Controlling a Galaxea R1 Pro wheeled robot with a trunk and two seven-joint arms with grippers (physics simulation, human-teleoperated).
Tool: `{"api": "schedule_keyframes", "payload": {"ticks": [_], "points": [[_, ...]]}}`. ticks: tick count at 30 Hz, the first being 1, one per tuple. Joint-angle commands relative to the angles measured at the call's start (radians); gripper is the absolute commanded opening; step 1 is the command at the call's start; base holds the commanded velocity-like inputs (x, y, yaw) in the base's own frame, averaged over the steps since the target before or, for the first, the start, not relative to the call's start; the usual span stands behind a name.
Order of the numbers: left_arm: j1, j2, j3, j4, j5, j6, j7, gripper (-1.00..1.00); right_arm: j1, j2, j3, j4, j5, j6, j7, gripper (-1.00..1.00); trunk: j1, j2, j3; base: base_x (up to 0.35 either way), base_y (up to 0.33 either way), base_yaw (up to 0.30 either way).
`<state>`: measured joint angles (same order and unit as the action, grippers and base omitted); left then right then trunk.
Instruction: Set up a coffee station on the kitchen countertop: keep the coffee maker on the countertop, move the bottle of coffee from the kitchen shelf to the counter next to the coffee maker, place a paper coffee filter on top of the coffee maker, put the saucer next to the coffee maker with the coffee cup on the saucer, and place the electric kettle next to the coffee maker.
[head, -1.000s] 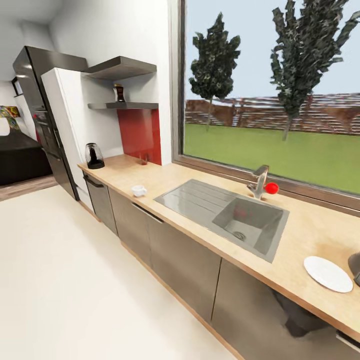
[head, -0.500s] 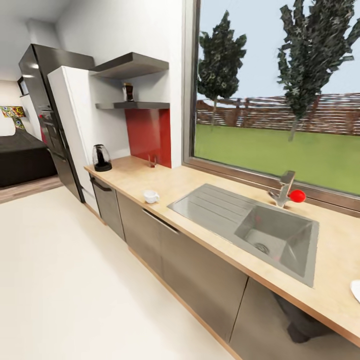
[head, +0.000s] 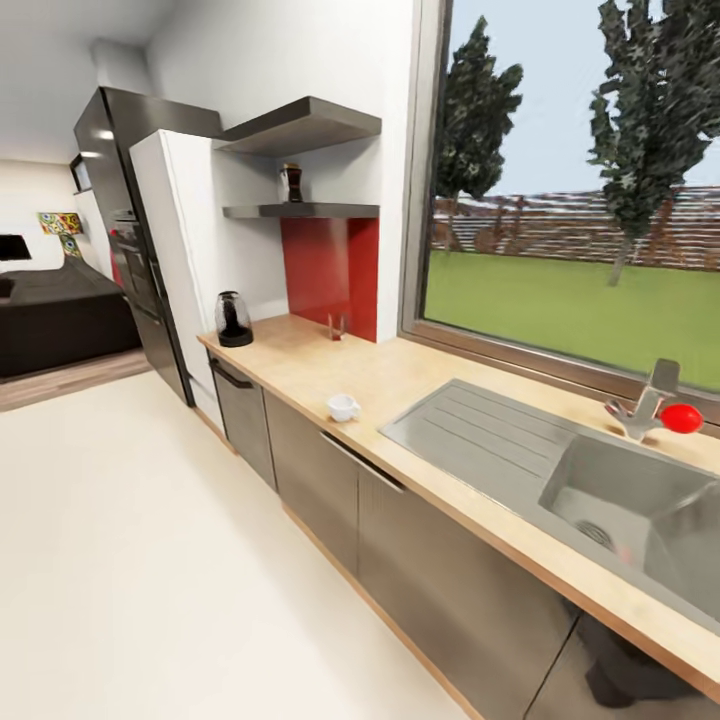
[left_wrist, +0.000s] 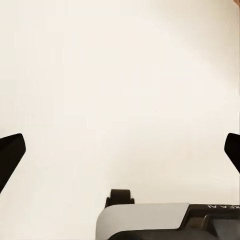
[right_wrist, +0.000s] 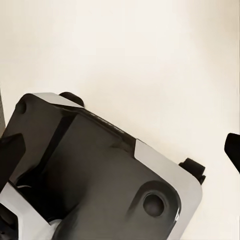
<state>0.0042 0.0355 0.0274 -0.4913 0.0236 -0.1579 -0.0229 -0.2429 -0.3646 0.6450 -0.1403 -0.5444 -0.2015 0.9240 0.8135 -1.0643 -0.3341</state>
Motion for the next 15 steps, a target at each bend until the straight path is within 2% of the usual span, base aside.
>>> {"api": "schedule_keyframes", "payload": {"ticks": [1,15], "points": [[0.000,0.000,0.002,-0.001,0.002,-0.001,-0.002,1.00,-0.001,0.000,0.008,0.001,-0.006,-0.007,0.001,1.00,0.001,-0.001,-0.001,0.248,0.226,0.260],[0.000,0.000,0.002,-0.001,0.002,-0.002,-0.002,1.00,-0.001,0.000,0.008,0.000,-0.005,-0.006,0.002,1.00,0.001,-0.001,-0.001,0.248,0.226,0.268]]}}
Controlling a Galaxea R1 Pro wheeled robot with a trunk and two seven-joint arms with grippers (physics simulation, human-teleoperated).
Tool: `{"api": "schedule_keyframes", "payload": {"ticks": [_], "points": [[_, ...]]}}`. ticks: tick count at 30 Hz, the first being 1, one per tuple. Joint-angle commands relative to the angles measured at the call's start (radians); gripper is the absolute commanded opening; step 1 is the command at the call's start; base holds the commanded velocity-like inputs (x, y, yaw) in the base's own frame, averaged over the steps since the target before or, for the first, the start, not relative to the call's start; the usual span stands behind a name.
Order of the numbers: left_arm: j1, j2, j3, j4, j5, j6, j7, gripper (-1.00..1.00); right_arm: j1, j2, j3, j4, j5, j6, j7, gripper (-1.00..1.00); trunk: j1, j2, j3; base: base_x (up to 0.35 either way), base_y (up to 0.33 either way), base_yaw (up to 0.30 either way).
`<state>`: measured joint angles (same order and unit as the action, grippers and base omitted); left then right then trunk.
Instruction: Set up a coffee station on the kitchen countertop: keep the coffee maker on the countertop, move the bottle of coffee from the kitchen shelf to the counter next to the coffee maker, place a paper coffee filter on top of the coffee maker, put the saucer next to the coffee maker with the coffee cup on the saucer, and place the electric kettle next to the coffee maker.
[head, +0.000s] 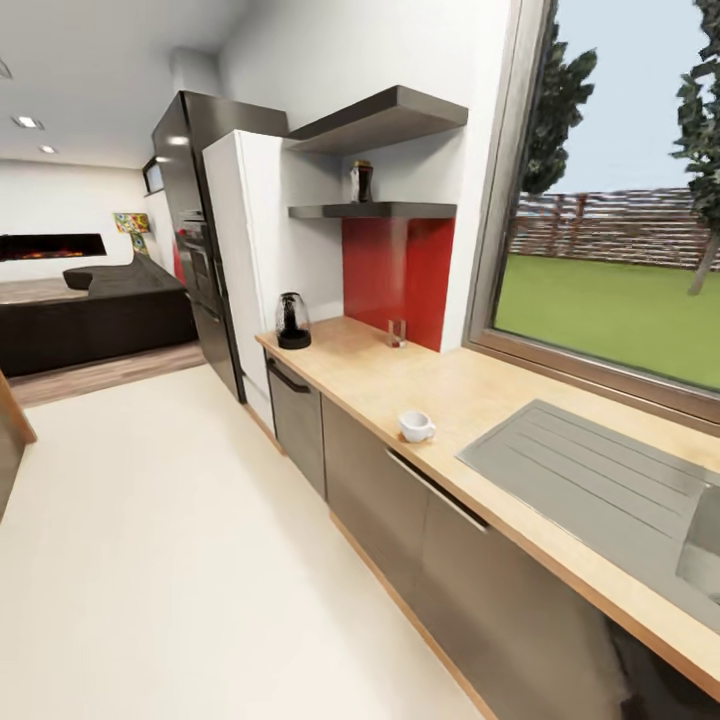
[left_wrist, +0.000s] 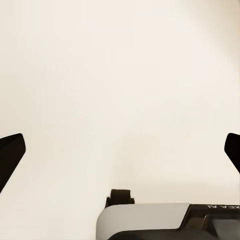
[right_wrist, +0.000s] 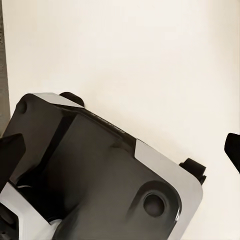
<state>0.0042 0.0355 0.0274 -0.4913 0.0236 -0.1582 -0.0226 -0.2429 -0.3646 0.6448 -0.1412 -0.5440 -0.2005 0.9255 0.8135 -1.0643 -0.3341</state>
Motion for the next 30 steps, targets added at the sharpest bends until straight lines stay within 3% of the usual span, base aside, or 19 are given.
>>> {"api": "schedule_keyframes", "payload": {"ticks": [1,16,30], "points": [[0.000,0.000,0.002,-0.001,0.002,-0.001,-0.002,1.00,-0.001,0.000,0.008,0.001,-0.006,-0.007,0.001,1.00,0.001,-0.001,-0.001,0.248,0.226,0.268],[0.000,0.000,0.002,-0.001,0.002,-0.001,-0.002,1.00,-0.001,0.000,0.007,0.001,-0.005,-0.007,0.004,1.00,0.001,-0.001,-0.001,0.248,0.226,0.259],[0.000,0.000,0.002,-0.001,0.002,-0.001,-0.002,1.00,-0.001,0.000,0.009,0.002,-0.005,-0.009,-0.001,1.00,0.001,-0.001,-0.001,0.253,0.231,0.032]]}}
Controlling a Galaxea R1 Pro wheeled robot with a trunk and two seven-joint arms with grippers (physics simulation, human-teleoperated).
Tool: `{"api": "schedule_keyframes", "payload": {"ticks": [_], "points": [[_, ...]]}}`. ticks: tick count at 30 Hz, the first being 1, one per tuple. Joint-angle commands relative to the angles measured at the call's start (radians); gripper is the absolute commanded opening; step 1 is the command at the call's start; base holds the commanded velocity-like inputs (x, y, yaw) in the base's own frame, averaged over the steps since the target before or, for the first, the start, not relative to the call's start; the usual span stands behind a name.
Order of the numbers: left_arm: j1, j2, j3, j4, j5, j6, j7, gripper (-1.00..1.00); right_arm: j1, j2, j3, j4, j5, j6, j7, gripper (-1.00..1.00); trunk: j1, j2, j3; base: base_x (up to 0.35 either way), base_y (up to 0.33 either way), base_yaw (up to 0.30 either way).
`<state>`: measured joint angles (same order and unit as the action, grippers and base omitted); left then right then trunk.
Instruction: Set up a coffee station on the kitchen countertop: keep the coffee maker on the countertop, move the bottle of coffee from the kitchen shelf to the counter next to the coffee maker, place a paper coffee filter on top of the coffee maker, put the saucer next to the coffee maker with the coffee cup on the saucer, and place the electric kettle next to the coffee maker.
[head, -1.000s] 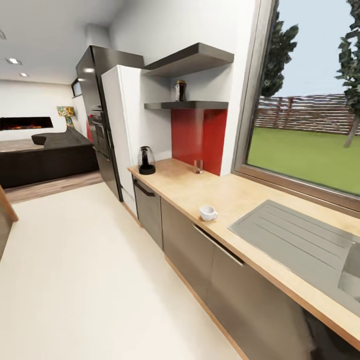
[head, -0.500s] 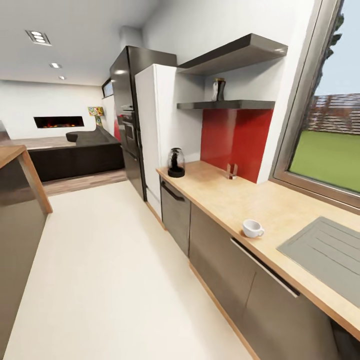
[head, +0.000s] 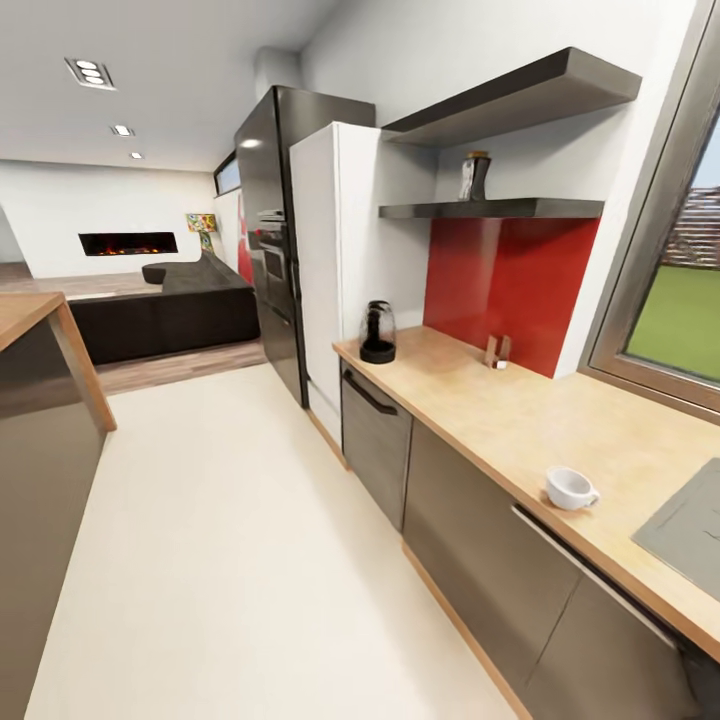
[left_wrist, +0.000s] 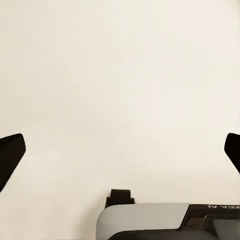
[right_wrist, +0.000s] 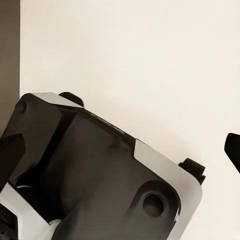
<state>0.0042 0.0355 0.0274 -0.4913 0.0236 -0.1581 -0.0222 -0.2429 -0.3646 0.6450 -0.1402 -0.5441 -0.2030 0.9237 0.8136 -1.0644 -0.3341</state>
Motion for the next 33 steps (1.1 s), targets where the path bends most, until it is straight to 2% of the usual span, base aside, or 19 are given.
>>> {"api": "schedule_keyframes", "payload": {"ticks": [1,13,33], "points": [[0.000,0.000,0.002,-0.001,0.002,-0.001,-0.002,1.00,-0.001,0.000,0.008,0.001,-0.006,-0.007,0.001,1.00,0.001,-0.001,-0.001,0.259,0.235,0.001],[0.000,0.000,0.002,-0.002,0.002,-0.001,-0.002,1.00,-0.001,0.000,0.008,0.001,-0.006,-0.006,0.004,1.00,0.001,-0.001,-0.001,0.285,0.197,0.000],[0.000,0.000,0.002,-0.003,0.002,-0.001,-0.003,1.00,-0.001,0.000,0.008,0.001,-0.006,-0.006,0.009,1.00,0.001,-0.001,-0.001,0.324,0.097,0.000]]}}
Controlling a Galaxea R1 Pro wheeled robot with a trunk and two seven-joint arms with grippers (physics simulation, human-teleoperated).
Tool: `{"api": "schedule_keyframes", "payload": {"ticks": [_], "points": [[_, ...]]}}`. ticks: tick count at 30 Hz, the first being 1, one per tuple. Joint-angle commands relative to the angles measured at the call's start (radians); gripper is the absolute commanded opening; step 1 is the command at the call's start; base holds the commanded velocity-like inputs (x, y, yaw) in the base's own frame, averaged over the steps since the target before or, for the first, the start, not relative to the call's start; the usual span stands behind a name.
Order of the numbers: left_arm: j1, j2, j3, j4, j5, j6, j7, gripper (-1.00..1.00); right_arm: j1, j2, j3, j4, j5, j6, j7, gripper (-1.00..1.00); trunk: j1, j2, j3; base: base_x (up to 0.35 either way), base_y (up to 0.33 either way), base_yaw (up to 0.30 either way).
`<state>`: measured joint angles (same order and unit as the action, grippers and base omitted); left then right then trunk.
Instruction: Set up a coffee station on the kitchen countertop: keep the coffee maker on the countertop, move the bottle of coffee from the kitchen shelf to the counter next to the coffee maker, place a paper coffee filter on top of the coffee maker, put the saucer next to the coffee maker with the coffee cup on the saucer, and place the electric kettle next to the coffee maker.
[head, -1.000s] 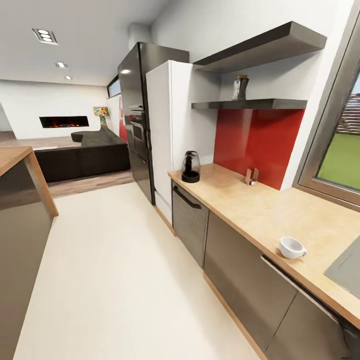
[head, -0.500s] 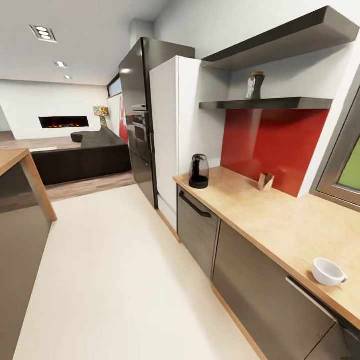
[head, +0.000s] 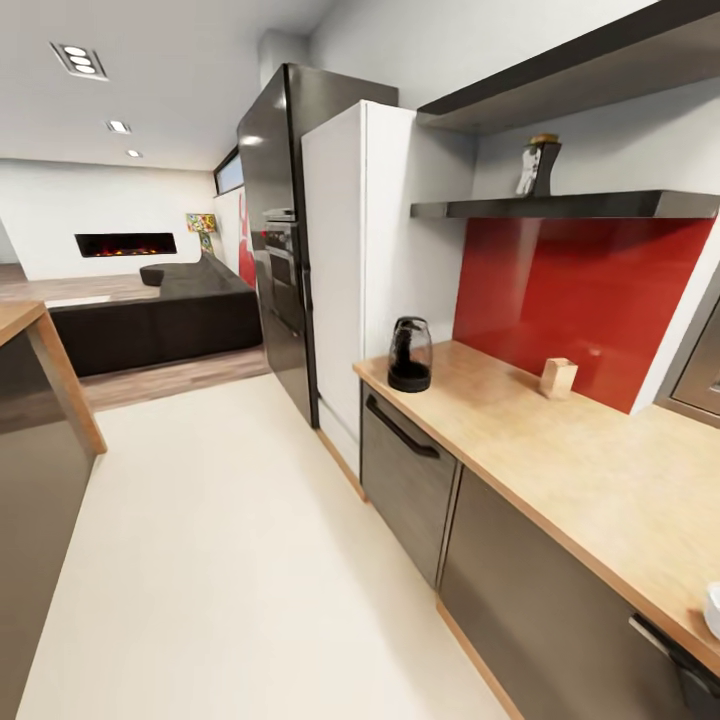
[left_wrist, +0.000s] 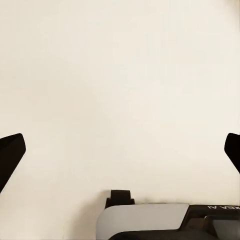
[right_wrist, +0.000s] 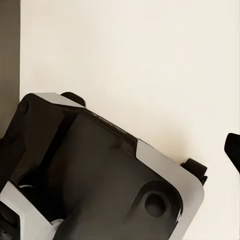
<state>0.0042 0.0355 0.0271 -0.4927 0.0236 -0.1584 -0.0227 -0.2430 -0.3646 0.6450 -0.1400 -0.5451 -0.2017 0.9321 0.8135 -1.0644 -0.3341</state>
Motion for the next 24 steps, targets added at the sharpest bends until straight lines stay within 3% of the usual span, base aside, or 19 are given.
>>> {"api": "schedule_keyframes", "payload": {"ticks": [1,14,24], "points": [[0.000,0.000,0.002,-0.001,0.002,-0.001,-0.003,1.00,-0.001,0.000,0.008,0.000,-0.005,-0.007,0.001,1.00,0.001,-0.001,-0.001,0.326,0.088,0.000],[0.000,0.000,0.002,-0.001,0.002,-0.001,-0.002,1.00,-0.001,0.000,0.008,0.000,-0.005,-0.006,0.003,1.00,0.001,-0.001,-0.001,0.324,0.110,-0.012],[0.000,0.000,0.001,-0.001,0.002,-0.001,-0.003,1.00,-0.001,0.000,0.008,0.000,-0.006,-0.004,0.004,1.00,0.001,-0.001,-0.001,0.055,0.027,-0.231]]}}
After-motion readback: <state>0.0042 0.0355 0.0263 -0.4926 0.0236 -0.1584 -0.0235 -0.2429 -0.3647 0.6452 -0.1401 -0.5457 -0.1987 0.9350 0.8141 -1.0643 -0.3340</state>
